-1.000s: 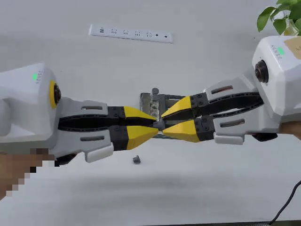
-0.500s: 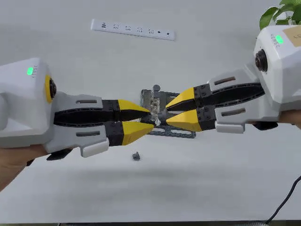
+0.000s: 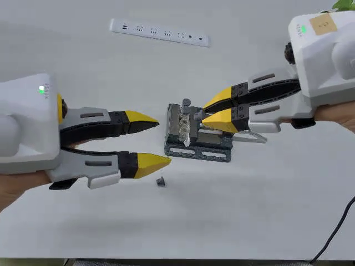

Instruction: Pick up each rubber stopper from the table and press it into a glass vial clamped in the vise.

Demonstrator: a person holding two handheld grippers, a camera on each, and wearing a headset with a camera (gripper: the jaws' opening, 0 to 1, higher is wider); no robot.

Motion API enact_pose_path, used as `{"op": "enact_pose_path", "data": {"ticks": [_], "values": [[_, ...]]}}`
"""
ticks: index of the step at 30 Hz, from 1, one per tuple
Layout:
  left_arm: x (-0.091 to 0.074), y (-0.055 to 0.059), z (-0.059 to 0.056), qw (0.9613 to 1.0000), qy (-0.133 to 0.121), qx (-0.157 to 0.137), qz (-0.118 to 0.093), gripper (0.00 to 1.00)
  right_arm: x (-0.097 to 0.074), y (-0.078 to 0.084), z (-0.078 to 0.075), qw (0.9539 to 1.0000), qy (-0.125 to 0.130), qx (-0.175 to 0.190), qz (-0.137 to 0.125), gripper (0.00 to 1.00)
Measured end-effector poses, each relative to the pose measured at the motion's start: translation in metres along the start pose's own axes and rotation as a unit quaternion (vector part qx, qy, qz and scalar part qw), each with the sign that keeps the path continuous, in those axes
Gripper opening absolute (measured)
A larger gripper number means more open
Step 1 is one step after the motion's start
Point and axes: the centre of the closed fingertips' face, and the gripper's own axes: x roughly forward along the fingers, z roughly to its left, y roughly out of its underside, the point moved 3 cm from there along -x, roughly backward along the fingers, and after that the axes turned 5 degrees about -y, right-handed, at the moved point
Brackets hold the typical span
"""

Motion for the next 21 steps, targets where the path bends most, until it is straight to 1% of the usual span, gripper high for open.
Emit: {"op": "enact_pose_path", "data": {"ticks": [1,3,4,7,10,14,18,20,21], "values": [[0.0,0.003,0.001,1.0,-0.002,-0.001,0.004,0.42,0.002,0.002,-0.005,1.0,0.001,0.002,0.008,0.06],[0.0,0.007,0.002,0.9999,-0.004,0.004,0.01,0.45,0.005,0.004,-0.01,0.9998,0.002,0.005,0.019,0.06],[0.0,0.01,0.004,0.9998,-0.008,0.007,0.016,0.47,0.007,0.006,-0.015,0.9995,0.006,0.009,0.029,0.06],[0.0,0.017,0.007,0.9995,-0.017,0.011,0.026,0.56,0.013,0.011,-0.024,0.9986,0.009,0.014,0.049,0.06],[0.0,0.022,0.01,0.9992,-0.02,0.011,0.032,0.61,0.019,0.014,-0.031,0.9974,0.009,0.02,0.068,0.06],[0.0,0.029,0.012,0.9988,-0.025,0.014,0.041,0.7,0.028,0.02,-0.044,0.9951,0.01,0.025,0.095,0.06],[0.001,0.035,0.013,0.9983,-0.026,0.019,0.049,0.77,0.036,0.024,-0.048,0.9925,0.007,0.026,0.119,0.06],[0.002,0.037,0.014,0.9981,-0.029,0.022,0.05,0.81,0.043,0.027,-0.054,0.9911,0.006,0.028,0.13,0.06],[0.003,0.039,0.015,0.9979,-0.031,0.024,0.052,0.84,0.046,0.03,-0.058,0.9898,0.006,0.025,0.141,0.06]]}}
